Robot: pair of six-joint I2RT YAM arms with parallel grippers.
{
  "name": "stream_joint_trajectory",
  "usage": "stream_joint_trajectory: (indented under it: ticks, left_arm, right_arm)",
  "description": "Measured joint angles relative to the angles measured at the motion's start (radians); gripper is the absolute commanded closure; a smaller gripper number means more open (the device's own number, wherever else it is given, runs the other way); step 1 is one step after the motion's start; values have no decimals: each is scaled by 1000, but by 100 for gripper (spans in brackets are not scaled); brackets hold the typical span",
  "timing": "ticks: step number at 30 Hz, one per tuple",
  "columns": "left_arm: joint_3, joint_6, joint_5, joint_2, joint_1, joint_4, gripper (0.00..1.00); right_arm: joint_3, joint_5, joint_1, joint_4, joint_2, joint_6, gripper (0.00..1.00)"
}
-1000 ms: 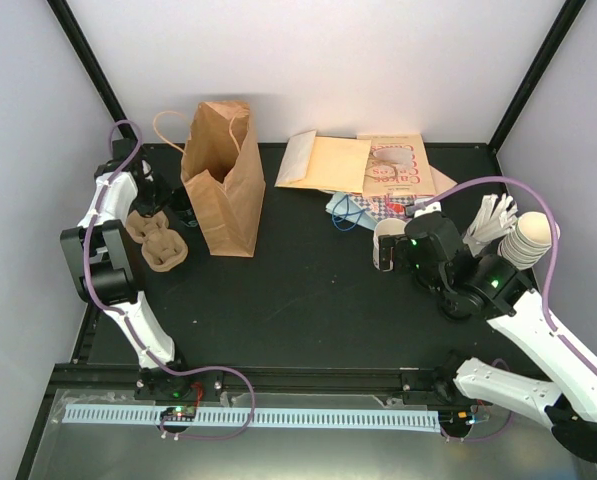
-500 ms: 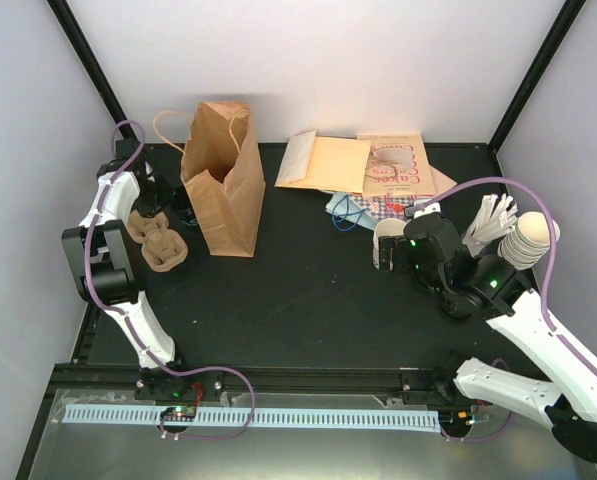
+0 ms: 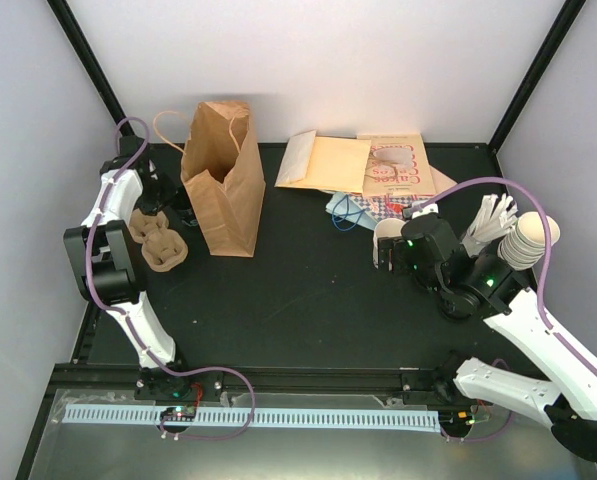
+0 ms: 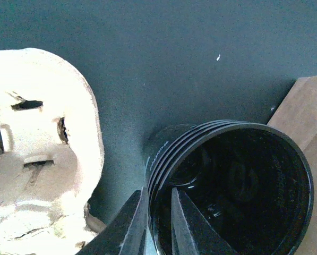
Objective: Pack the takeout coffee
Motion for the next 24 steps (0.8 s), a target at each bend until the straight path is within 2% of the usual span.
stream_joint_trajectory:
  ticks: [6,11,17,21,24]
  left_arm:
    - [10,2,-12,0,-6,-3,86]
    - [12,3,-27,0,-14,-6,93]
    - [13,6,-40,0,-24,-16,88]
    - [18,7,-42,0,-24,-26,95]
    - [23,8,-53,0,-26,-29,96]
  right_arm:
    - [-1,0,0,0,3,0,0]
    - [-10,0,0,0,6,1,0]
    - [-13,0,0,0,10,3,0]
    - [-13,0,0,0,10,3,0]
    - [-13,0,0,0,10,3,0]
